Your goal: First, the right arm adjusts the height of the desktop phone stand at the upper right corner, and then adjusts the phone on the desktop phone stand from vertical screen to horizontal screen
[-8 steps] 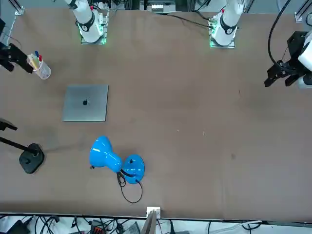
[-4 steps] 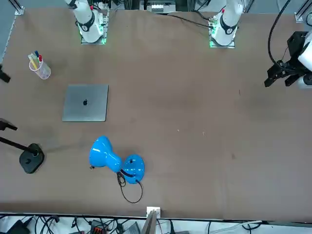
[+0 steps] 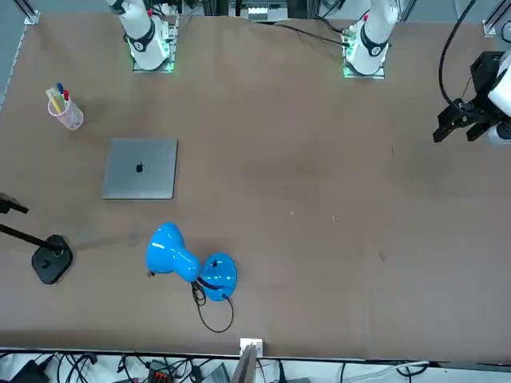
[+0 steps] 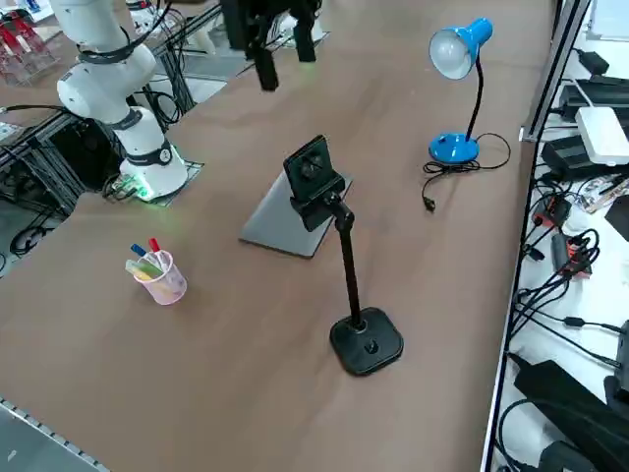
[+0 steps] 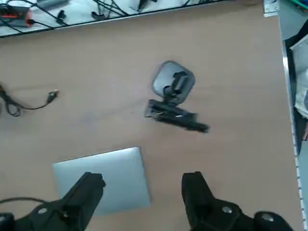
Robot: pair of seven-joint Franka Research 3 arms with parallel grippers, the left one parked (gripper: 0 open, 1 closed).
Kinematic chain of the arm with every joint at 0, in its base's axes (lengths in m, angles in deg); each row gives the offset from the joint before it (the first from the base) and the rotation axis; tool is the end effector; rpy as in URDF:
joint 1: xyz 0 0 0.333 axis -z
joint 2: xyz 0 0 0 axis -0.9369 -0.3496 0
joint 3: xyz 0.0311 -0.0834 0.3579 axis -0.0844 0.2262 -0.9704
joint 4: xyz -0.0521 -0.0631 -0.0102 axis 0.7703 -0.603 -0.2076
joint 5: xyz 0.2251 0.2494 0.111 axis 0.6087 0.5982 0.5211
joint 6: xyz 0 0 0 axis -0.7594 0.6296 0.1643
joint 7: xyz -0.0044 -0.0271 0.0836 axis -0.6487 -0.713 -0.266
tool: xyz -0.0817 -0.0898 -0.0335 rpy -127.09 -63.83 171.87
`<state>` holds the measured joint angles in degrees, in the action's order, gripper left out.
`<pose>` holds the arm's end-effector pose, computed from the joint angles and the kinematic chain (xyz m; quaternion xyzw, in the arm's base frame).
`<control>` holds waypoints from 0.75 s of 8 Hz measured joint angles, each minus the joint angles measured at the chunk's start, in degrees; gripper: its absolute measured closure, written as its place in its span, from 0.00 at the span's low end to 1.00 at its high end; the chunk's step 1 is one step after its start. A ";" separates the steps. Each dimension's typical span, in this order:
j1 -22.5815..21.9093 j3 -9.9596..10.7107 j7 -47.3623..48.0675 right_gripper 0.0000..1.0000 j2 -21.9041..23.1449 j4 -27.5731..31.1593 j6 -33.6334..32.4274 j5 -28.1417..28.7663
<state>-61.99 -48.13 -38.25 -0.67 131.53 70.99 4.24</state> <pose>0.5754 -0.1694 0.6901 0.9937 -0.0959 0.0513 0.0253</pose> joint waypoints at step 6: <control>4.35 0.02 1.10 0.06 -9.93 -5.50 10.50 3.34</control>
<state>-57.63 -48.11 -37.15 -10.61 126.03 81.48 7.58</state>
